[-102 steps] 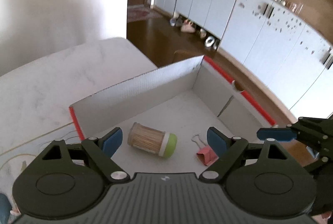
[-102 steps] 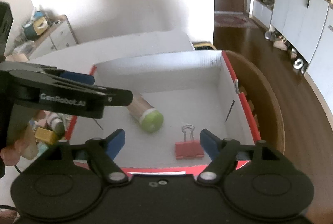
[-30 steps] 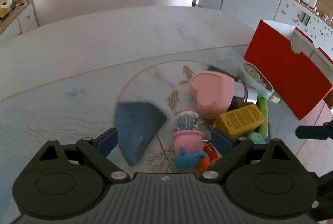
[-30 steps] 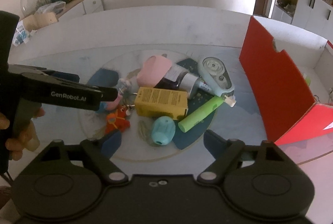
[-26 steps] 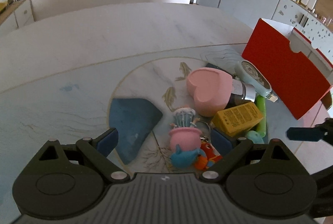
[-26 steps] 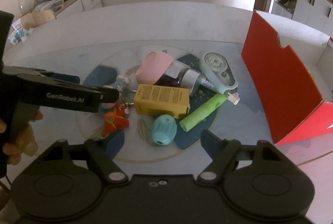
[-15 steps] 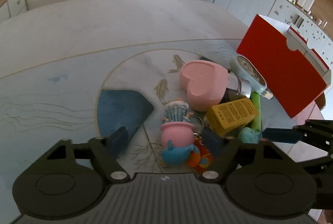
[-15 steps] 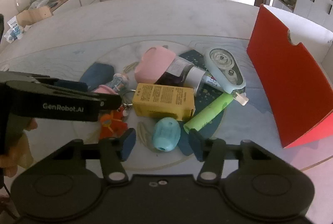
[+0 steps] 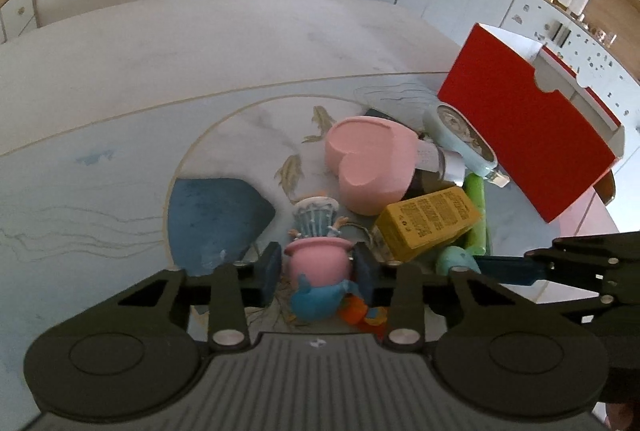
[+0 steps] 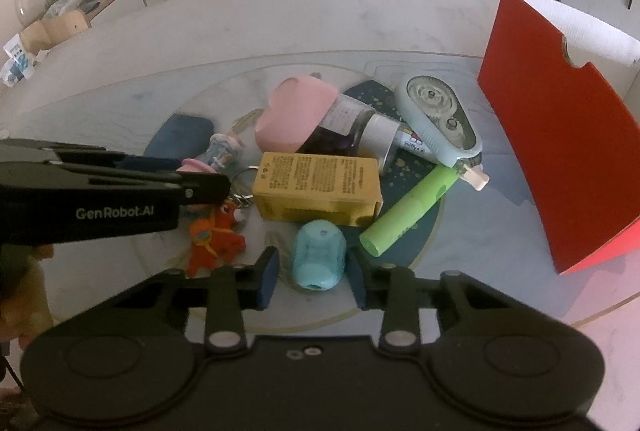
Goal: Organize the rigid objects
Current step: 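Grasp the pink pot figurine with the left tool while the right tool grasps the teal cap, then carry the pink pot figurine and teal cap into the red box with both tools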
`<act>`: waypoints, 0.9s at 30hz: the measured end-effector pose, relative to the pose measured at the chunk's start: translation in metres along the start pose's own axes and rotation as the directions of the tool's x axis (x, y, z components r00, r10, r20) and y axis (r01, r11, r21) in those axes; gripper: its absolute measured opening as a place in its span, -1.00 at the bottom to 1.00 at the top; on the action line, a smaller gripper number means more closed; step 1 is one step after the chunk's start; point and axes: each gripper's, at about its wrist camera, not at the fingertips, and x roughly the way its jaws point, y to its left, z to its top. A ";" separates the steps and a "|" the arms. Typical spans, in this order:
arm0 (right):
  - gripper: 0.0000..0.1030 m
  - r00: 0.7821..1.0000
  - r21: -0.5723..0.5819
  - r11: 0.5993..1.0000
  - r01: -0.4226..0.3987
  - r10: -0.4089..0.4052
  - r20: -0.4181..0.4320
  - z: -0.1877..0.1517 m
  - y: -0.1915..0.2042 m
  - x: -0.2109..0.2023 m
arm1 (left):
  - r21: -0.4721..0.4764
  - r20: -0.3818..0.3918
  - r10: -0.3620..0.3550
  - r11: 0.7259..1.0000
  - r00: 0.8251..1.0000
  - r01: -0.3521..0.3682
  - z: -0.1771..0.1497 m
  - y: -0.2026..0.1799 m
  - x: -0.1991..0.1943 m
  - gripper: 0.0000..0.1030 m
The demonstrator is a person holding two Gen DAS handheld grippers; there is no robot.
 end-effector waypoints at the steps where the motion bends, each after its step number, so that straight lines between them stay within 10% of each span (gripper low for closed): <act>1: -0.43 1.000 0.001 1.000 -0.004 0.004 0.000 0.000 0.000 0.000 | 0.006 0.000 0.005 1.000 1.000 -0.005 0.000 -0.001 0.000 -0.29; 27: -0.43 0.990 0.067 0.997 -0.036 0.026 0.139 0.002 -0.020 -0.080 | -0.015 0.055 0.033 0.999 0.998 -0.033 0.002 -0.009 -0.039 -0.31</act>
